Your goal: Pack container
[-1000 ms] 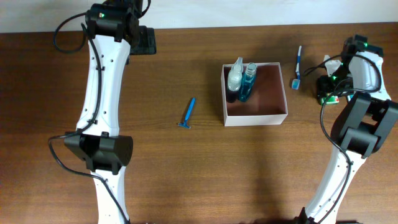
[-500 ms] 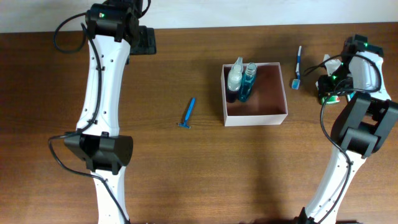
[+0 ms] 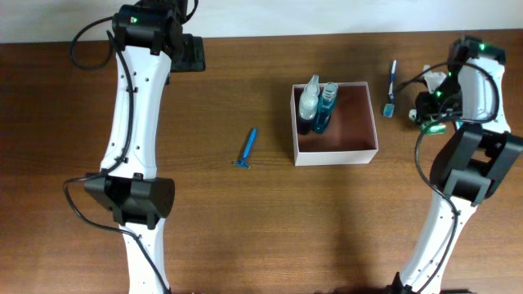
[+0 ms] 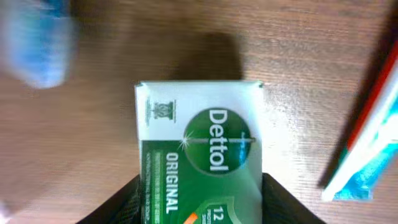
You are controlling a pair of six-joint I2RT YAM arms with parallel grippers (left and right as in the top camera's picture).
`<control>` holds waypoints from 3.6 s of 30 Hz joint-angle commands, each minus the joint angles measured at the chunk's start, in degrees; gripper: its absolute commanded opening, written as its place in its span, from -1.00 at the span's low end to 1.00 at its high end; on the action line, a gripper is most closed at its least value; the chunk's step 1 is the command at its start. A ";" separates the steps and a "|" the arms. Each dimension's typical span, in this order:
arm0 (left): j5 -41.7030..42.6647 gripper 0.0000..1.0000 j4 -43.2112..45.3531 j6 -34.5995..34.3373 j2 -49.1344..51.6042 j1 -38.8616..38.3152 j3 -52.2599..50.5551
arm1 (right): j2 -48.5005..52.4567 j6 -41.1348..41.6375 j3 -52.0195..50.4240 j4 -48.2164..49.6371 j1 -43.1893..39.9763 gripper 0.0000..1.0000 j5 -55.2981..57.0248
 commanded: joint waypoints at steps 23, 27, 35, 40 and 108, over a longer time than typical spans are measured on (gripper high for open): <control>-0.63 0.99 0.13 0.31 -0.33 0.11 -0.04 | -17.09 15.39 16.50 -14.80 14.38 -0.01 -2.12; -0.63 0.99 0.13 0.31 -0.35 0.11 -0.04 | -18.99 18.12 16.33 -14.82 17.05 -0.02 -3.37; -0.63 0.99 0.13 0.31 -0.35 0.11 -0.04 | -18.93 18.12 12.04 -14.80 15.23 0.21 4.11; -0.63 0.99 0.13 0.31 -0.35 0.11 -0.04 | -18.93 18.14 4.50 -14.80 10.54 0.52 3.32; -0.63 0.99 0.13 0.31 -0.35 0.11 -0.04 | -18.69 14.64 -41.68 23.04 4.83 0.75 -1.64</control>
